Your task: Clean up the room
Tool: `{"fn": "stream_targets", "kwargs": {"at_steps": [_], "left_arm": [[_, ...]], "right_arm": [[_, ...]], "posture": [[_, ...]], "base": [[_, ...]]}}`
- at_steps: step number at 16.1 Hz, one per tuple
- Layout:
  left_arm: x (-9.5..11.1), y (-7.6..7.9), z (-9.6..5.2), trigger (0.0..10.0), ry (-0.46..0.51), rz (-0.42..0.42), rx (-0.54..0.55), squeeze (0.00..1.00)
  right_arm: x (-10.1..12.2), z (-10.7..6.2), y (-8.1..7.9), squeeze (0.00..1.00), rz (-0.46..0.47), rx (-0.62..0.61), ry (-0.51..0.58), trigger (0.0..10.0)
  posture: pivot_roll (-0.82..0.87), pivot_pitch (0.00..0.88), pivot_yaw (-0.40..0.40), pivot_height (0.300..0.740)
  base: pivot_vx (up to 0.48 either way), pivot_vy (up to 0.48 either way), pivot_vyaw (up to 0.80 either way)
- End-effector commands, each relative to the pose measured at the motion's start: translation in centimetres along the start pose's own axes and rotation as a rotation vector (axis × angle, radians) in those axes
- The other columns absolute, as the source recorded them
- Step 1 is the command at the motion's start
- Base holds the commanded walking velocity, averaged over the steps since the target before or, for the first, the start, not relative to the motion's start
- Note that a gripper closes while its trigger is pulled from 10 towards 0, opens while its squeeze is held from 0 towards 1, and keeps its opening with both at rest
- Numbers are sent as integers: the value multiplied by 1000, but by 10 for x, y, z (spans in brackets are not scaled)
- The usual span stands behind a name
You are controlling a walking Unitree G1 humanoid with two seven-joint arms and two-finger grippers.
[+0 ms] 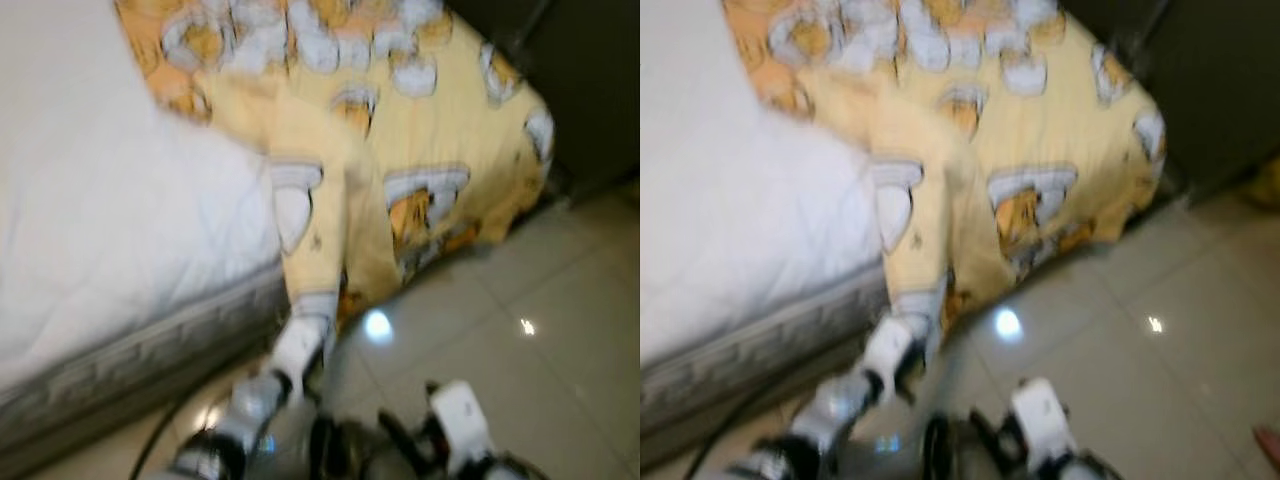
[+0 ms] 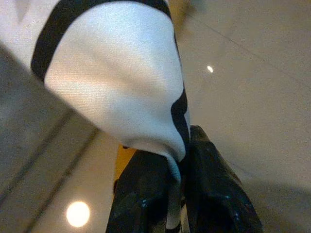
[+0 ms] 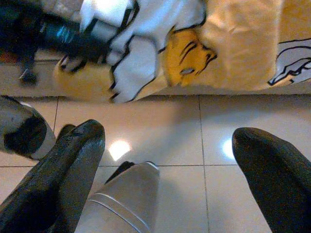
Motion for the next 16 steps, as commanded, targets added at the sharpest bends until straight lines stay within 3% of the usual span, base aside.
{"fn": "stream_targets", "kwargs": {"at_steps": [1, 2, 4, 5, 8, 13, 16], "left_arm": [[-7, 20, 1, 10000, -26, 54, -102, 0], [-15, 44, 2, 10000, -47, -13, -208, 0], [-39, 99, -8, 10000, -104, -11, -451, 0], [-43, 109, -11, 10000, -107, -1, -485, 0], [-49, 111, -14, 10000, -116, 27, -501, 0], [-46, 92, -13, 10000, -99, 30, -427, 0], [-45, 94, -12, 10000, -84, 71, -405, 0]], "right_arm": [[-8, -4, -5, 0, 21, 14, -29, 10000], [-9, -4, -7, 0, -10, 36, -30, 10000], [-3, -2, -14, 0, -32, 75, -10, 10000], [1, -1, -11, 0, -26, 64, -2, 10000], [-1, -3, -5, 0, -25, 55, -4, 10000], [-3, -1, -7, 0, -19, 63, -10, 10000], [-2, 0, -6, 0, 7, 60, -12, 10000]], "posture": [[-138, 231, -161, 740], [-128, 235, -164, 740], [-138, 233, -160, 740], [-138, 233, -160, 740], [-142, 229, -161, 740], [-128, 231, -163, 740], [-127, 229, -164, 740]], "base": [[0, 0, 0], [0, 0, 0], [0, 0, 0], [0, 0, 0], [0, 0, 0], [0, 0, 0], [-419, -81, 0]]}}
Point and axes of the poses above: a point about 5 cm out from each wrist's last joint towards the gripper, its own z axis pointing out of the wrist towards the gripper, its own x axis along the axis of the wrist's last joint, y = z × x, the point moved 5 cm from there along z, pointing out of the wrist towards the gripper, and after that the axes turned 14 degrees about -z, right-handed, at the moved point
